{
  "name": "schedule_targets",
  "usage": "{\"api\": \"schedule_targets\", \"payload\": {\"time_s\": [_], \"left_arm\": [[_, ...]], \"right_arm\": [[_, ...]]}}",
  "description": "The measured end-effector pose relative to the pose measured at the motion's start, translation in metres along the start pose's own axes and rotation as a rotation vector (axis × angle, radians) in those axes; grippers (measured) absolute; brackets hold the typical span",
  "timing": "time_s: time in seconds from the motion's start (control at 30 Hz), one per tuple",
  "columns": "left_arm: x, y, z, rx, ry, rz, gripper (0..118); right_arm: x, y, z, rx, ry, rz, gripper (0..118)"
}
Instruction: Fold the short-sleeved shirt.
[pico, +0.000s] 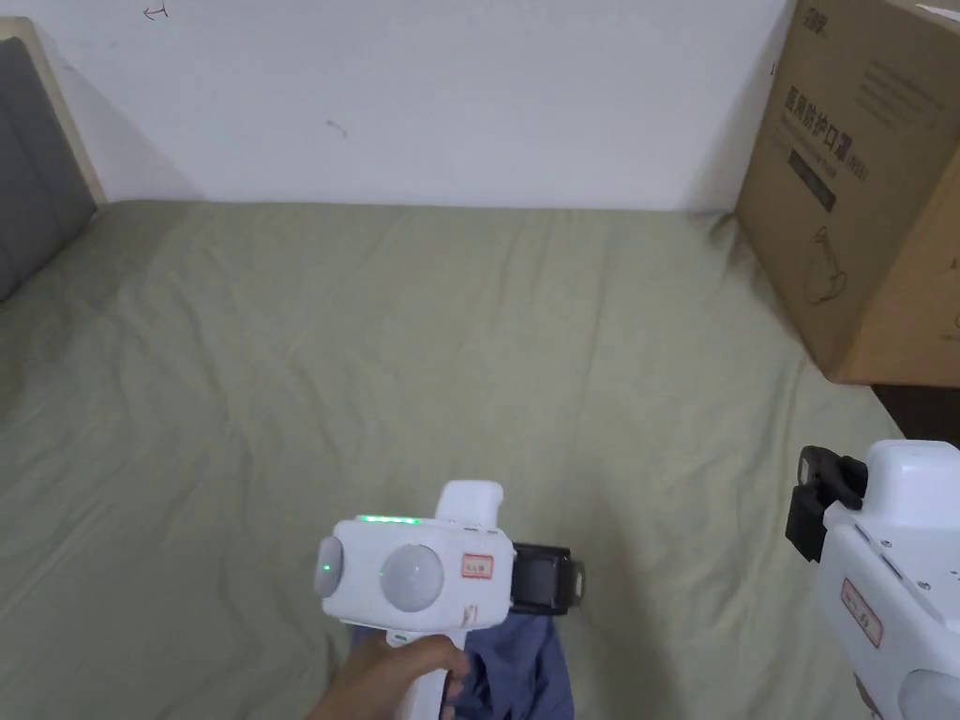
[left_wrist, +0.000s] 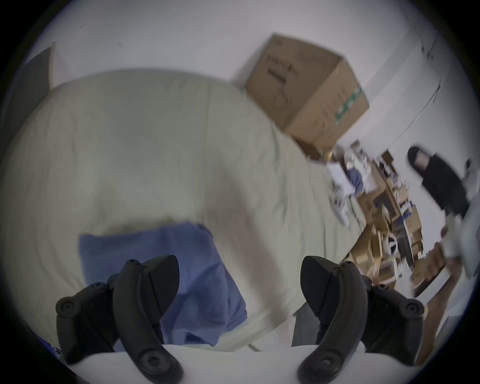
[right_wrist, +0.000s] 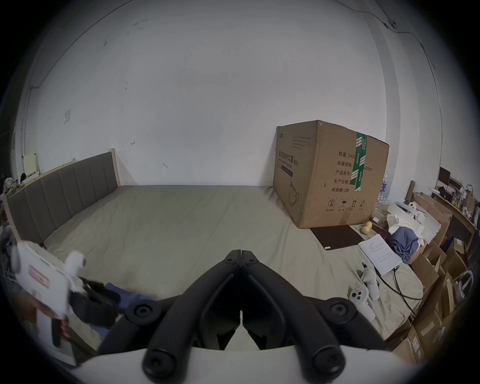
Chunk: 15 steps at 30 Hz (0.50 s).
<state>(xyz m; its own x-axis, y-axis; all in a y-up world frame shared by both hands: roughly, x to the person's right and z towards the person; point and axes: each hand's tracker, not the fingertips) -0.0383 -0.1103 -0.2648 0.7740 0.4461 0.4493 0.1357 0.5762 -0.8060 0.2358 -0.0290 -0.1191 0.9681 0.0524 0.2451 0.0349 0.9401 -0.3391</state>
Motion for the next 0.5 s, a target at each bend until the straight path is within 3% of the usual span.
{"api": "schedule_targets", "payload": {"time_s": [0.1, 0.23, 0.27, 0.3, 0.33, 0.37, 0.5], "left_arm": [[-0.007, 0.006, 0.030, 0.168, 0.104, -0.051, 98], [-0.020, 0.000, 0.043, 0.253, 0.251, -0.117, 93], [-0.025, -0.004, 0.044, 0.265, 0.274, -0.123, 81], [-0.031, -0.010, 0.041, 0.276, 0.267, -0.125, 58], [-0.036, -0.014, 0.039, 0.275, 0.253, -0.123, 17], [-0.041, -0.019, 0.035, 0.268, 0.248, -0.113, 1], [-0.056, -0.038, 0.009, 0.173, 0.203, -0.071, 0]], "right_arm": [[-0.003, 0.002, 0.001, 0.010, 0.009, -0.003, 0], [-0.005, 0.003, 0.000, 0.014, 0.018, -0.004, 0], [-0.006, 0.003, 0.000, 0.012, 0.020, -0.005, 0], [-0.006, 0.002, -0.001, 0.011, 0.022, -0.005, 0], [-0.006, 0.001, -0.001, 0.009, 0.022, -0.005, 0], [-0.006, 0.000, -0.002, 0.007, 0.024, -0.006, 0], [-0.004, -0.003, -0.003, -0.005, 0.023, -0.004, 0]]}}
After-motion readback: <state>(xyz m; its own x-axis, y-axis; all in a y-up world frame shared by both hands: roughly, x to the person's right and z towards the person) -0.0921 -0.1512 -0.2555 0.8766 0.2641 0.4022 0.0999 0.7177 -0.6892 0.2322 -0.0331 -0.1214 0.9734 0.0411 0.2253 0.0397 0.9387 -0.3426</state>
